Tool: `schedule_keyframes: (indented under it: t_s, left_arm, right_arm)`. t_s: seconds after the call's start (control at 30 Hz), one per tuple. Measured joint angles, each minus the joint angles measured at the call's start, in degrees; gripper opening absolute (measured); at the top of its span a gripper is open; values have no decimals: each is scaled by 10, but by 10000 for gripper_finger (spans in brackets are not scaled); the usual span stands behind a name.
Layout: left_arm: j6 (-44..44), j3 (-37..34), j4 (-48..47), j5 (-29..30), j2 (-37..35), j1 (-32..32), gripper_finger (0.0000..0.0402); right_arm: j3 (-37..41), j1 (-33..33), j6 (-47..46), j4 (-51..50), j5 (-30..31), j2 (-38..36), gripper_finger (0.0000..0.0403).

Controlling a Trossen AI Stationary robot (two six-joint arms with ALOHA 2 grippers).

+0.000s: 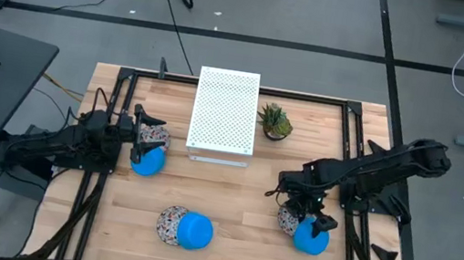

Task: Pick & Place Mini bowls
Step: Put the bottom right blue bowl on the shelf

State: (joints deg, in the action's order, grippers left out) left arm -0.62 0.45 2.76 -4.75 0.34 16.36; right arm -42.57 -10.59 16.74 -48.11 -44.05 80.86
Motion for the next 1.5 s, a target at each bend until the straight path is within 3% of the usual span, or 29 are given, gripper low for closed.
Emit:
schedule_keyframes:
  t_s: [0.57, 1.03, 1.5]
  left_arm:
    - [0, 0, 0, 0, 0, 0, 323]
    - [0, 0, 0, 0, 0, 0, 323]
    - [0, 0, 0, 0, 0, 0, 323]
  right_arm:
    - [0, -10, 31, 0, 1, 0, 326]
    - [-1, -17, 18, 1, 20, 0, 244]
    - [-7, -16, -43, -1, -3, -13, 249]
